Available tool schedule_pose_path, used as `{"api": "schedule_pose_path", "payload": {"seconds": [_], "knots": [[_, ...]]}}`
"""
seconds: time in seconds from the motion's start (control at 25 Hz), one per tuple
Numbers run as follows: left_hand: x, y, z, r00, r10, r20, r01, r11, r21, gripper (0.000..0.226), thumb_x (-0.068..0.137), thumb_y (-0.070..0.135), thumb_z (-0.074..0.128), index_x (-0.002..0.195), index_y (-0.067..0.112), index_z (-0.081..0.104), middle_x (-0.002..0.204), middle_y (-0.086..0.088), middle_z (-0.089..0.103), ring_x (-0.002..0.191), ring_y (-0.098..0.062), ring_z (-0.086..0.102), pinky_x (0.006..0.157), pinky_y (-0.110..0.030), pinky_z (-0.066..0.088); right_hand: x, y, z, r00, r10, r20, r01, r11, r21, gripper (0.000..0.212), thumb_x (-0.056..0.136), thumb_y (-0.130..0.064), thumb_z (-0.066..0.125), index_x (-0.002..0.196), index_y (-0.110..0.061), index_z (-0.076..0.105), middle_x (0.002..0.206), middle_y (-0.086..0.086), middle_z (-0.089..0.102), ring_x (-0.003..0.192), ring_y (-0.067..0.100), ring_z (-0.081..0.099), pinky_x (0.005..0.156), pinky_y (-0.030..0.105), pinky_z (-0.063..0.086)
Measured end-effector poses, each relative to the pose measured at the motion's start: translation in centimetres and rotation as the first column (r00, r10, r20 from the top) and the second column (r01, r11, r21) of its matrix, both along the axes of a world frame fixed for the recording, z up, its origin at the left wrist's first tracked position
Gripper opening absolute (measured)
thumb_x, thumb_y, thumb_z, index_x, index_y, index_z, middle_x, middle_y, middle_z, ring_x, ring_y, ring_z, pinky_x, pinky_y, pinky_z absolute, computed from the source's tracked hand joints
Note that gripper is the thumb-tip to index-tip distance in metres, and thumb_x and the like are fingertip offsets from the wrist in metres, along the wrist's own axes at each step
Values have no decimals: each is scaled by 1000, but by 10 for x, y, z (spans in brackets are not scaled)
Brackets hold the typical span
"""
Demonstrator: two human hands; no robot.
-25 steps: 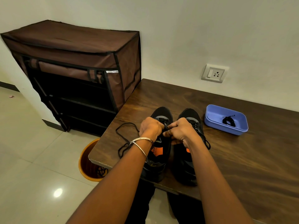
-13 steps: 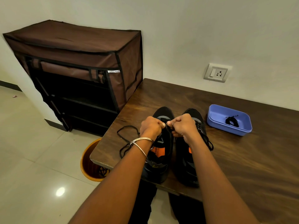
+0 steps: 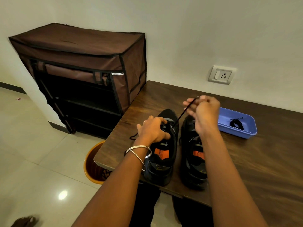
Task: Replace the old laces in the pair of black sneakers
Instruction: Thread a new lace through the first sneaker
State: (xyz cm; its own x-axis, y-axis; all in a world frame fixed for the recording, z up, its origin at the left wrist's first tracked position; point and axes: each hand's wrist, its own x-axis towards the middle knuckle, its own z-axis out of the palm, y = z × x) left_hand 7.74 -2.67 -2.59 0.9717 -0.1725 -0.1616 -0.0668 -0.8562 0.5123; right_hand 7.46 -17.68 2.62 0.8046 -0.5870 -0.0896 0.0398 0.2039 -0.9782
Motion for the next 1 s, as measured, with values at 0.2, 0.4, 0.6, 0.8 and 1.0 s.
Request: {"api": "schedule_pose_path", "payload": {"seconds": [0.2, 0.4, 0.6, 0.8, 1.0], "knots": [[-1, -1, 1, 997, -23, 76, 15, 995, 101, 64, 73, 48, 74, 131, 39, 50, 127, 2, 47, 122, -23, 45, 96, -48, 25, -25, -19, 26, 985, 132, 111, -78, 916, -393, 4, 97, -24, 59, 96, -22, 63, 82, -7, 64, 72, 7, 58, 69, 28, 50], [1, 2, -1, 996, -41, 76, 28, 986, 162, 66, 74, 51, 71, 134, 41, 46, 133, 1, 43, 130, -28, 33, 103, -58, 23, -3, -2, -33, 628, 148, -764, -774, 220, -593, 24, 88, -31, 73, 105, -15, 71, 110, 10, 68, 101, 29, 64, 89, 44, 54], [6, 3, -6, 1000, -15, 24, 11, 985, 170, 72, 72, 57, 71, 136, 41, 45, 143, -1, 36, 137, -33, 20, 108, -65, 14, -6, -22, -3, 891, 196, -410, -417, 710, -567, 12, 90, -16, 65, 85, -14, 76, 97, 3, 72, 92, 17, 63, 83, 35, 52], [7, 3, -7, 997, 30, -68, -25, 997, 70, 80, 71, 56, 72, 141, 36, 40, 144, -1, 37, 138, -32, 25, 109, -65, 10, -41, -37, 45, 941, 32, 338, -113, 968, 225, 21, 93, -14, 46, 75, -17, 56, 74, 6, 70, 66, 17, 55, 51, 25, 29], [7, 7, -5, 992, 44, -121, -52, 996, -66, 88, 66, 57, 77, 141, 30, 40, 136, 5, 49, 128, -25, 45, 108, -59, 15, -18, -27, -1, 908, 160, -388, -385, 687, -617, 30, 88, -49, 67, 88, -20, 60, 80, 3, 66, 71, 19, 63, 74, 38, 53]]}}
